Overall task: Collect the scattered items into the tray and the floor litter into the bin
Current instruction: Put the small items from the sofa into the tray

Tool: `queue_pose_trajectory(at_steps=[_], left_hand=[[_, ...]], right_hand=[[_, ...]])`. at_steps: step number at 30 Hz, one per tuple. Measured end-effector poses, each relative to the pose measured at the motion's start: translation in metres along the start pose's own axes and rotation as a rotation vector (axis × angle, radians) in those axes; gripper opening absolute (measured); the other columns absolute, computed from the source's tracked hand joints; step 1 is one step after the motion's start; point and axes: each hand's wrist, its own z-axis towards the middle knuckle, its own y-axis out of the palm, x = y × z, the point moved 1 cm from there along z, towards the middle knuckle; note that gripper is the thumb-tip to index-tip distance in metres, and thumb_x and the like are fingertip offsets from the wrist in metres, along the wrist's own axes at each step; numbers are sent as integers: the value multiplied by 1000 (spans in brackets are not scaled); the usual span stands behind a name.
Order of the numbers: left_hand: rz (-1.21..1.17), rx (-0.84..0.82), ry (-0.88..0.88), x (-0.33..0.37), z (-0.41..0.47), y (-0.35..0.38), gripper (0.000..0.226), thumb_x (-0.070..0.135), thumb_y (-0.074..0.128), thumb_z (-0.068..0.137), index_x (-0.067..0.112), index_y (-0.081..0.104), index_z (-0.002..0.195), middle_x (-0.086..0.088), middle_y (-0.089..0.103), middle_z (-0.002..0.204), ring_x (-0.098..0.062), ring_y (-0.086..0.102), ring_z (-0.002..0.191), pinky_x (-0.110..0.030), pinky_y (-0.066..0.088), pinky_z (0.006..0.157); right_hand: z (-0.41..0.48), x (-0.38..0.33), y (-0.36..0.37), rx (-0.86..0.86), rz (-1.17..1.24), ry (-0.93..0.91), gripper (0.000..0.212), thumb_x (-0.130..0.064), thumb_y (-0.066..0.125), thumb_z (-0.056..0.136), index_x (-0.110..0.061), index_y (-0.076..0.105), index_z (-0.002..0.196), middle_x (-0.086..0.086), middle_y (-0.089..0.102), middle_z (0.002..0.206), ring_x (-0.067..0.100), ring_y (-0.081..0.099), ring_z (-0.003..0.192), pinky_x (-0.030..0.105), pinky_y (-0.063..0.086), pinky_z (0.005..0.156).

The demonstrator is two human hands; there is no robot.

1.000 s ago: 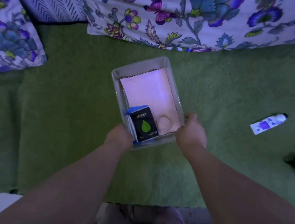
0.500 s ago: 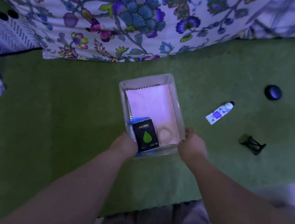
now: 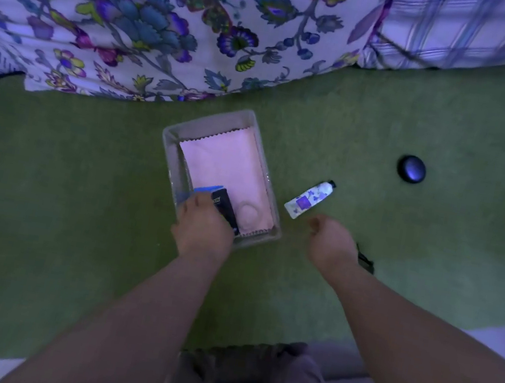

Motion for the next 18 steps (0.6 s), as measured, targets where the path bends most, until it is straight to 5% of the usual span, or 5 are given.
queue_pose_trajectory(at_steps=[8, 18], left_hand=[[-53, -171, 477, 86, -27, 39, 26, 17, 45, 96, 18, 61, 117, -6, 69, 112, -27, 63, 106, -35, 48, 92], [147, -275, 519, 120, -6, 83, 30, 17, 46, 94, 15, 55, 123, -11, 64, 119, -30, 59, 110, -29, 44, 86]], right_hand=[[4, 78, -14, 39, -115, 175, 39, -21, 59, 87, -11, 53, 124, 12, 51, 130, 32, 45, 123, 40, 43, 95], [13, 127, 12, 17, -46, 87, 49, -16, 62, 85, -23, 47, 131, 6, 49, 128, 29, 51, 114, 38, 44, 91]])
